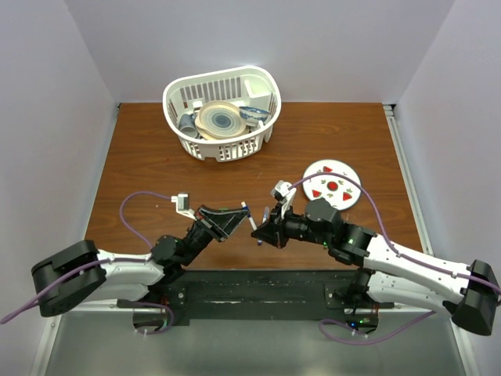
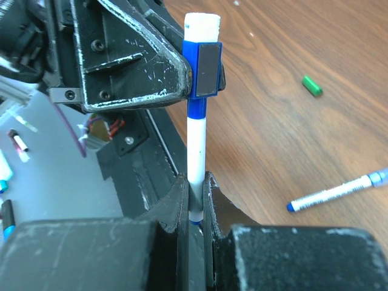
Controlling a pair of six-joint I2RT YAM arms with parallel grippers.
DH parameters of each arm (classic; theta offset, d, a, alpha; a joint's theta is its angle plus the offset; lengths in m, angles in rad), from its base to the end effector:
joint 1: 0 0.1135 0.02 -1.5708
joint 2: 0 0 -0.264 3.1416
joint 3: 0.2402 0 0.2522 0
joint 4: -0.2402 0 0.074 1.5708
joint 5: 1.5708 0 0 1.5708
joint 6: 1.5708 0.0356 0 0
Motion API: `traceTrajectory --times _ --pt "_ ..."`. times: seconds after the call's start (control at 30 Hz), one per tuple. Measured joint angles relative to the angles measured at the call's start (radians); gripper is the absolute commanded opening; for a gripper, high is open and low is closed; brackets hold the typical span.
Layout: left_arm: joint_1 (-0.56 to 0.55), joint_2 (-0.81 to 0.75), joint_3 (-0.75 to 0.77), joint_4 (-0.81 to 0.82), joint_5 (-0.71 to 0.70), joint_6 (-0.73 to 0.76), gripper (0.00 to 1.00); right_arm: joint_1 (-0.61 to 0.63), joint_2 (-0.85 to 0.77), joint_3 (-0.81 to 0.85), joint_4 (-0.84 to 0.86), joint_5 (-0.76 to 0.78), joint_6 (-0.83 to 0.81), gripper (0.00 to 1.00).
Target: Insert the pens into the pen caps
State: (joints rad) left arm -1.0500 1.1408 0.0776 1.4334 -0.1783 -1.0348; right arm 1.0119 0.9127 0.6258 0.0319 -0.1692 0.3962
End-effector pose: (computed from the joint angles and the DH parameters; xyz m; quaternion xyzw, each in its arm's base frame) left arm 0.0966 -0.1557 0.2080 -0.0692 0.5632 -0.6844 0.4578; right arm 0.1095 0.1863 0.2831 -0.2881 0.7357 0.4454 0.4211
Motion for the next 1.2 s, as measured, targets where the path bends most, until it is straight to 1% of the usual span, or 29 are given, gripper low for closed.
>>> traceTrajectory --times 0.1,0.17,0.23,0.3,0.4,0.43,0.47,0.53,0.57,0.63,0.7,0.77,0.8,0.87,0.97,1.07,1.2 --pt "-0.010 -0.082 0.000 -0.042 -0.008 0.011 0.00 -0.005 0.003 0.027 0.005 -0.047 -0.010 0.00" --pt "-0.018 -0.157 0.003 -0.106 -0.012 0.033 0.00 -0.011 0.008 0.034 0.022 -0.092 -0.012 0.00" --pt "-0.027 -0.260 0.018 -0.217 -0.019 0.067 0.00 -0.016 0.010 0.034 0.049 -0.130 -0.011 0.00" --pt "-0.032 -0.342 0.051 -0.336 -0.025 0.105 0.00 -0.023 0.007 0.033 0.079 -0.153 -0.007 0.04" --pt "-0.032 -0.409 0.132 -0.510 -0.023 0.159 0.00 -0.034 -0.017 0.013 0.132 -0.162 0.000 0.14" --pt "-0.034 -0.418 0.160 -0.562 -0.020 0.174 0.00 -0.037 -0.029 0.006 0.141 -0.162 0.003 0.18" --pt "-0.036 -0.423 0.183 -0.605 -0.019 0.187 0.00 -0.040 -0.040 0.003 0.142 -0.162 0.003 0.28" --pt "-0.037 -0.422 0.233 -0.689 -0.018 0.208 0.00 -0.045 -0.061 -0.006 0.146 -0.158 0.007 0.36" --pt "-0.039 -0.418 0.257 -0.743 -0.003 0.211 0.00 -0.047 -0.071 -0.012 0.160 -0.152 0.008 0.41" --pt "-0.043 -0.393 0.292 -0.839 0.028 0.220 0.00 -0.055 -0.095 -0.021 0.172 -0.134 0.012 0.45" --pt "-0.022 -0.352 0.330 -0.925 0.050 0.230 0.00 -0.062 -0.145 -0.054 0.163 -0.116 0.017 0.49" --pt "0.033 -0.307 0.367 -1.003 0.081 0.240 0.00 -0.065 -0.212 -0.107 0.137 -0.107 0.031 0.52" --pt "0.071 -0.283 0.381 -1.038 0.093 0.246 0.00 -0.065 -0.251 -0.132 0.114 -0.105 0.038 0.55" --pt "0.130 -0.229 0.411 -1.096 0.090 0.269 0.00 -0.064 -0.329 -0.170 0.062 -0.096 0.058 0.58" --pt "0.183 -0.116 0.464 -1.168 0.073 0.303 0.00 -0.063 -0.459 -0.198 -0.048 -0.043 0.092 0.59" --pt "0.217 0.013 0.512 -1.200 0.069 0.331 0.00 -0.063 -0.544 -0.195 -0.129 0.038 0.128 0.59" --pt "0.246 0.158 0.550 -1.241 0.066 0.358 0.00 -0.063 -0.556 -0.158 -0.272 0.182 0.196 0.60"
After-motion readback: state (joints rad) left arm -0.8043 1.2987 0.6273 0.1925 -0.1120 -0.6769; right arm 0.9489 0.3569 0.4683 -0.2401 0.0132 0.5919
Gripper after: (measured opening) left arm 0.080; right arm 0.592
